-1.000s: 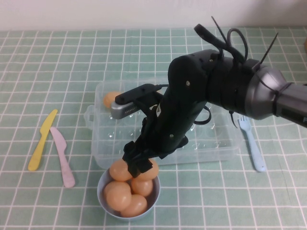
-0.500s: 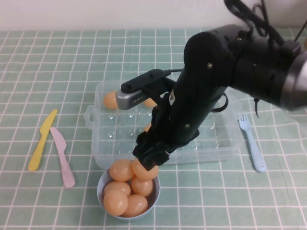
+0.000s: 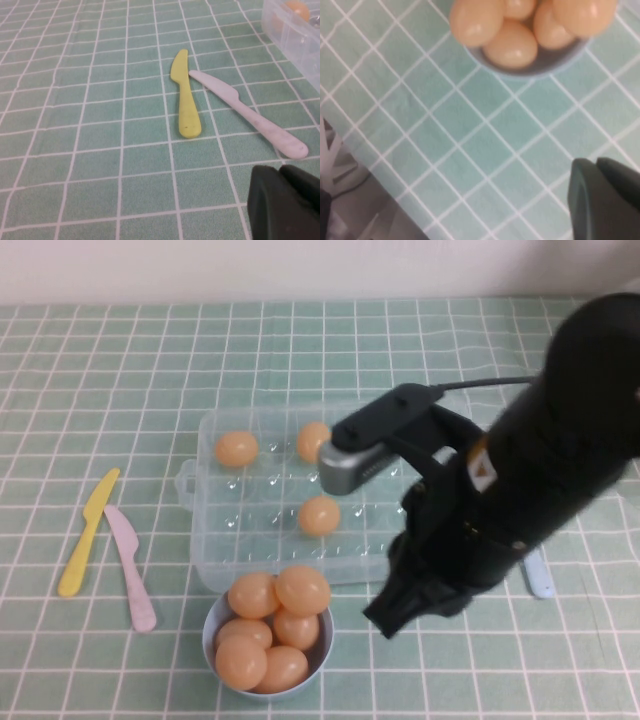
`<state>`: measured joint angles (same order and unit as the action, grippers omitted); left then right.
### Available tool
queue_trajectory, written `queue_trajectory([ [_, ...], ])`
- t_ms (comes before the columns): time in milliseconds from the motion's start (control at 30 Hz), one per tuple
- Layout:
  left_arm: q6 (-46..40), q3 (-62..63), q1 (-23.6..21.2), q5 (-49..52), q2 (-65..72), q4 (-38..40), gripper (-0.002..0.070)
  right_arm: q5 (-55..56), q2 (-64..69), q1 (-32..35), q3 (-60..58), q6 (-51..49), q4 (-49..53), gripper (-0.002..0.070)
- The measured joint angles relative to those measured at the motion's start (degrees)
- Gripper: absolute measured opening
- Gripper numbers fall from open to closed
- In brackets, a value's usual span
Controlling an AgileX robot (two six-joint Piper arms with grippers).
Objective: Take an egg out of the egg box
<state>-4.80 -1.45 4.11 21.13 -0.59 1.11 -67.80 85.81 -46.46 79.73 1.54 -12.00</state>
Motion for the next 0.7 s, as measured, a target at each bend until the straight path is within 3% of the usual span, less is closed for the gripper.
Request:
queue_trajectory([
  [300, 0.0, 0.0, 0.0, 0.0, 0.0, 0.0, -0.0005, -0.69, -13.72, 0.0, -13.42, -4.08, 4.67, -0.0015],
  [700, 0.0, 0.0, 0.0, 0.0, 0.0, 0.0, -0.0005, 0.3, -31.71, 0.0, -28.21, -1.18, 6.65, -0.0016],
])
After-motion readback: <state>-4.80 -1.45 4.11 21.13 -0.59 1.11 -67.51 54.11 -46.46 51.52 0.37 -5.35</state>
